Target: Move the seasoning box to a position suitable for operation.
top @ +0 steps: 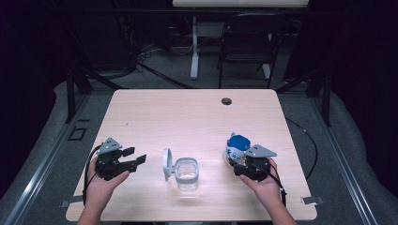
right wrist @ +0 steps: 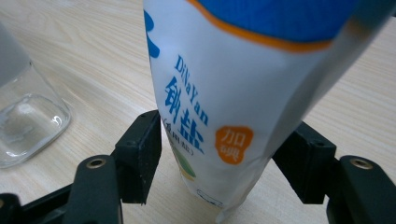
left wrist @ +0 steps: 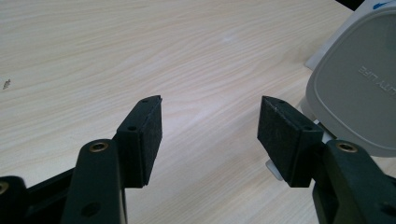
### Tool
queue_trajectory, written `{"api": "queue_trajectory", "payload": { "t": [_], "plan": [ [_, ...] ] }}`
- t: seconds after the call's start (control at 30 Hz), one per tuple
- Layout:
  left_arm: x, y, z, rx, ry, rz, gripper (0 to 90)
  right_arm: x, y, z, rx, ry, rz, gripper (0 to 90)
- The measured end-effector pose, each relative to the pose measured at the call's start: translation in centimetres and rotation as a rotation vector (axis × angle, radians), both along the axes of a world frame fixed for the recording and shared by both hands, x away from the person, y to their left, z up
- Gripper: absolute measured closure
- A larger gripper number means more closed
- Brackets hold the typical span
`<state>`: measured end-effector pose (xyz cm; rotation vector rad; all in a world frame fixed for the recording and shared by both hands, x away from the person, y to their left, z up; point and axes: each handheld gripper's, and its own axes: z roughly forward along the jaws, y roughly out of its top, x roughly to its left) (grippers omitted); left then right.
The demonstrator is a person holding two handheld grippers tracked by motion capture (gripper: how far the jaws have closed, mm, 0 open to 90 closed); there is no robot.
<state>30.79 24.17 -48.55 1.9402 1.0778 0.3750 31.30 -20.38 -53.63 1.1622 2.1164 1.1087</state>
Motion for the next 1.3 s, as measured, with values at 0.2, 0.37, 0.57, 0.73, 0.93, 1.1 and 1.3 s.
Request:
{"api": "queue_trajectory", "payload": {
  "t": [0.2, 0.37, 0.57, 0.73, 0.93, 1.1, 1.3],
  "plan": [
    [0.0, 0.1, 0.0, 0.006, -0.002, -0.003, 40.7, 0.2, 0.1, -0.9, -0.010, 0.026, -0.009, 35.5],
    [0.0, 0.1, 0.0, -0.001, -0.001, 0.001, 40.7, 0.4, 0.4, -1.3, -0.025, 0.015, -0.010, 35.5],
    [0.0, 0.1, -0.1, -0.001, 0.002, 0.001, 40.9, 0.5, 0.3, -1.9, -0.028, 0.006, -0.006, 35.5],
    [0.0, 0.1, -0.1, -0.001, 0.004, 0.002, 40.9, 0.6, 0.3, -2.6, -0.025, 0.012, -0.005, 35.5],
    [0.1, 0.1, -0.2, 0.001, 0.007, -0.001, 41.4, 1.0, 0.3, -3.1, -0.020, 0.013, -0.003, 35.5],
    [0.1, 0.1, -0.3, 0.003, 0.009, -0.002, 41.7, 1.3, 0.4, -3.4, -0.012, 0.007, -0.008, 35.5],
    [0.2, 0.1, -0.4, 0.005, 0.015, 0.003, 41.7, 1.4, 0.5, -3.4, -0.037, 0.006, -0.006, 35.4]
  ]
}}
